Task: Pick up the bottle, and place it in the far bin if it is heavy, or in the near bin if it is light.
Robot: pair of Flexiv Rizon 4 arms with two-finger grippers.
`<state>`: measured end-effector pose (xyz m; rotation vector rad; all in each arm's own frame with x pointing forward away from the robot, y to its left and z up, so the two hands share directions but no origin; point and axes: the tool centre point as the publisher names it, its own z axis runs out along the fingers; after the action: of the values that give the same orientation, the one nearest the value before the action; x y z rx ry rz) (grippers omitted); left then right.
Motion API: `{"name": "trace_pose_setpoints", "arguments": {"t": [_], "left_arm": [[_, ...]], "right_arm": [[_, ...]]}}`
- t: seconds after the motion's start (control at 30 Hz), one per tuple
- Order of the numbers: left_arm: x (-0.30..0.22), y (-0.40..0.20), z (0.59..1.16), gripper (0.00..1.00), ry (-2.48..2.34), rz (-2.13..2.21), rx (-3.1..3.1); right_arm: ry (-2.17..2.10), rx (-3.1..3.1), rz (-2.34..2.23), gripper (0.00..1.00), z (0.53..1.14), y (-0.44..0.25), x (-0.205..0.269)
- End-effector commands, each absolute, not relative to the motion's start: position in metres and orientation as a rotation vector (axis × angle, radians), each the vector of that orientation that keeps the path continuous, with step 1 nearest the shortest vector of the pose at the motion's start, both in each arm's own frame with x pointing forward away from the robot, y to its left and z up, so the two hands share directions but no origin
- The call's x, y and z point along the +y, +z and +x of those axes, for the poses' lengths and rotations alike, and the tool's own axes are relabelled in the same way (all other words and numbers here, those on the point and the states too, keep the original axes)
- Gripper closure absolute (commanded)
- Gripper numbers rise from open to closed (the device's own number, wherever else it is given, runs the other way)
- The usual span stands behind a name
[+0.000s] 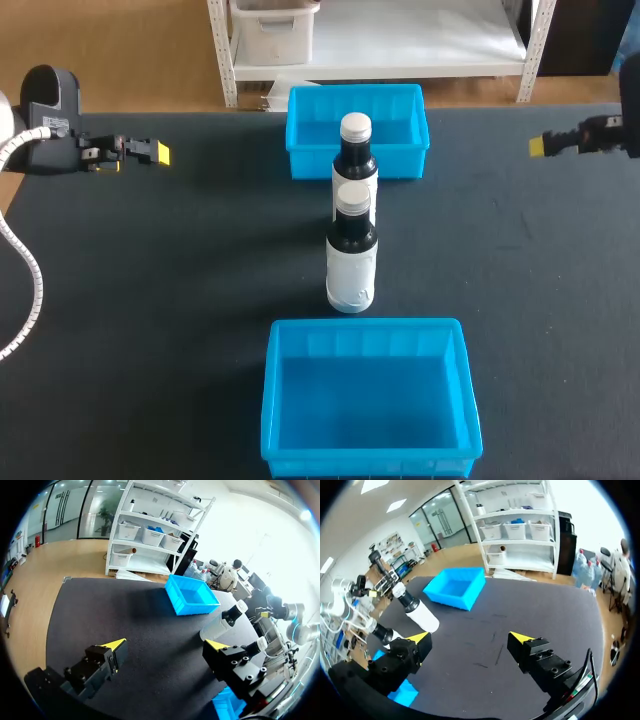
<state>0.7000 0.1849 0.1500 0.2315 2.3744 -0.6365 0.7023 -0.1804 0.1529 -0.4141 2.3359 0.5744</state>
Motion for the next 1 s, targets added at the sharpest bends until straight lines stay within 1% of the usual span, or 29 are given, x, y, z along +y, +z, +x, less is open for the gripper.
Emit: {"name": "trace_pose_setpoints", "arguments": {"t": [0.03,0.07,0.63,0.77,1.0], "left_arm": [[0.185,0.150,0.700,0.00,-0.636,0.231,2.374],[0.185,0.150,0.700,0.00,-0.636,0.231,2.374],[0.185,0.150,0.700,0.00,-0.636,0.231,2.374],[0.185,0.150,0.700,0.00,-0.636,0.231,2.374],[0.185,0.150,0.700,0.00,-0.636,0.231,2.374]], "right_arm": [[0.874,2.155,-1.160,0.00,0.696,0.169,-0.190],[0.907,2.083,-1.404,0.00,0.688,0.173,-0.192],[0.907,2.083,-1.404,0.00,0.688,0.173,-0.192],[0.881,1.891,-1.506,0.00,0.675,0.176,-0.168],[0.844,1.796,-1.527,0.00,0.643,0.177,-0.134]]}}
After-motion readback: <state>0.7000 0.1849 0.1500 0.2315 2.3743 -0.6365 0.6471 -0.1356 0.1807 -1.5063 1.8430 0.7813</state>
